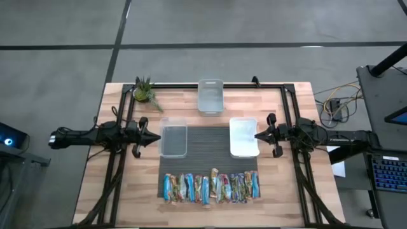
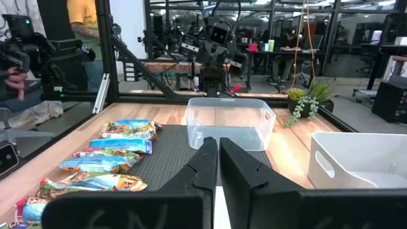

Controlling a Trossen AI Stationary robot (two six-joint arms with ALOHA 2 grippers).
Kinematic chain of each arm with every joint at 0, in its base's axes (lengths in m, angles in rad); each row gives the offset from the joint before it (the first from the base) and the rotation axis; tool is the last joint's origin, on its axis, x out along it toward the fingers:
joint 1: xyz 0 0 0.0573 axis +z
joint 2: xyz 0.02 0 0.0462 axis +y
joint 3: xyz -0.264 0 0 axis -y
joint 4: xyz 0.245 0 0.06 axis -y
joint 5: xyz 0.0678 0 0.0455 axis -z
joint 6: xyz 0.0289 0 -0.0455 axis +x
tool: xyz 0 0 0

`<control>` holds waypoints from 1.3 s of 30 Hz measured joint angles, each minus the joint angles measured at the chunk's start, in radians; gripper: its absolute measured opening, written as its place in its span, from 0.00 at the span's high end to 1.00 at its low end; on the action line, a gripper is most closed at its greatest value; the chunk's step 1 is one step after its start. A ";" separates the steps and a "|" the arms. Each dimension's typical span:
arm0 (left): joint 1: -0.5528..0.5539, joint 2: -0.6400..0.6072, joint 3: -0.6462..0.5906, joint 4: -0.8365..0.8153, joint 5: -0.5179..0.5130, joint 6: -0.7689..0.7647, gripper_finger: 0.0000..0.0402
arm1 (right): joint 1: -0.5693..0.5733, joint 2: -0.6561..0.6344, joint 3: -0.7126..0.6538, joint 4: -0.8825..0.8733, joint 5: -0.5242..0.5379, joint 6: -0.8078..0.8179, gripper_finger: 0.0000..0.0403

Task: Pick and place Granola Bars by type
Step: Put the red granola bar into the transparent bin

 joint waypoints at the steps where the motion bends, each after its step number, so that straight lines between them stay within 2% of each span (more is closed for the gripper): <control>1: 0.000 0.000 0.000 0.002 0.000 -0.015 1.00 | 0.000 0.000 0.000 0.000 0.000 0.000 0.98; 11: 0.000 0.000 0.000 0.005 0.000 -0.030 1.00 | 0.000 0.000 0.000 0.001 0.000 0.005 0.98; 15: 0.000 0.000 0.000 0.007 -0.016 0.002 1.00 | 0.000 0.000 0.000 0.003 0.000 0.115 0.98; 18: -0.001 0.000 0.000 0.023 -0.093 0.009 1.00 | 0.000 0.000 0.000 0.006 0.000 0.219 0.98; 22: 0.000 0.000 0.000 0.087 -0.202 -0.106 1.00 | 0.000 0.000 0.000 0.028 0.001 0.341 0.98; 31: 0.000 0.000 0.000 0.251 -0.206 -0.228 1.00 | 0.000 0.000 0.000 0.292 0.035 0.449 0.98; 39: 0.000 0.000 0.016 0.413 -0.202 -0.293 1.00 | 0.000 0.000 0.000 0.509 0.081 0.453 0.98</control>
